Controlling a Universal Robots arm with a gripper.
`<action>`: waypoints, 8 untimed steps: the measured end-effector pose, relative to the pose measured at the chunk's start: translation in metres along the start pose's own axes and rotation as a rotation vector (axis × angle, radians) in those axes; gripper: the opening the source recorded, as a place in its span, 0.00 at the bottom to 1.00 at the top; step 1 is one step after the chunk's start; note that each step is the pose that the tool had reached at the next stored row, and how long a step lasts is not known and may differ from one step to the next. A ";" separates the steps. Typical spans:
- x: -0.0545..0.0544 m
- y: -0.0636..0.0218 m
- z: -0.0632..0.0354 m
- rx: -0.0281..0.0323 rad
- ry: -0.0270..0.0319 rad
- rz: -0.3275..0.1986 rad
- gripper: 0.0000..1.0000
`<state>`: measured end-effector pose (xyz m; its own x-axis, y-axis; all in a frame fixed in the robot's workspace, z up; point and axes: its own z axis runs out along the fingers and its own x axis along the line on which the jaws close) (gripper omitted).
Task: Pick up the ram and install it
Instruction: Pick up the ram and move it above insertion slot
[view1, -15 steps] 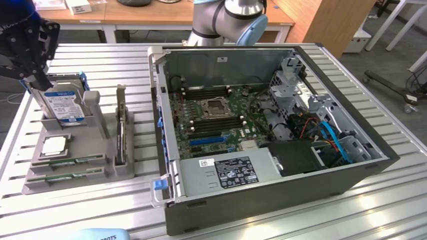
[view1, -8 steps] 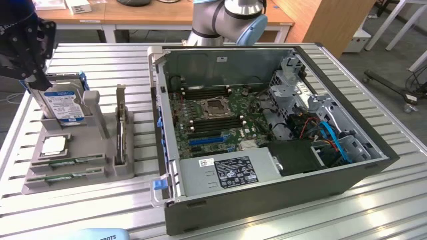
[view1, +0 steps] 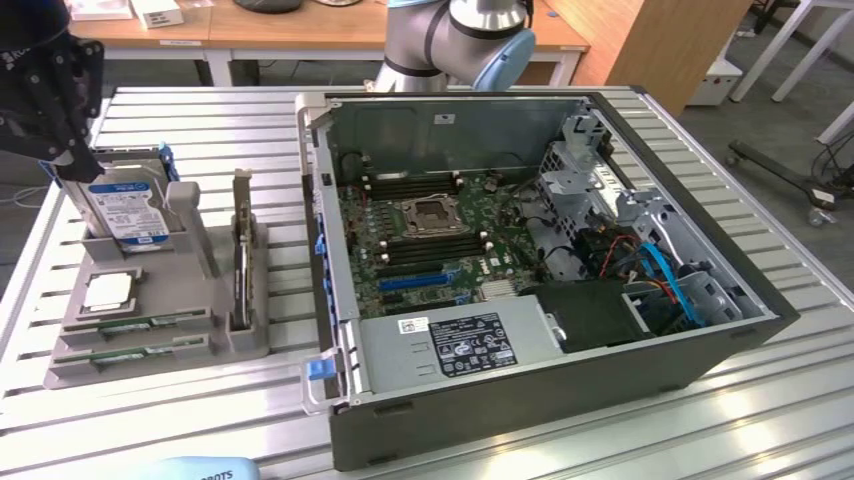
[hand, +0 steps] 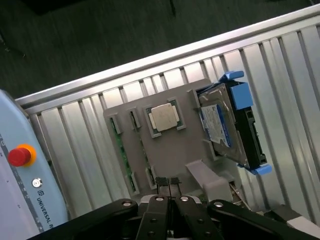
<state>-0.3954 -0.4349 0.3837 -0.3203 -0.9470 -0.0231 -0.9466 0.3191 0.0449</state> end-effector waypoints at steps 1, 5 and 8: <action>0.000 0.0000 0.0000 -0.0003 0.0007 -0.015 0.10; 0.000 0.0000 0.0002 -0.0017 0.0034 -0.075 0.10; 0.000 0.0000 0.0003 -0.0028 0.0054 -0.122 0.10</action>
<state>-0.3954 -0.4350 0.3834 -0.2030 -0.9789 -0.0231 -0.9784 0.2019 0.0448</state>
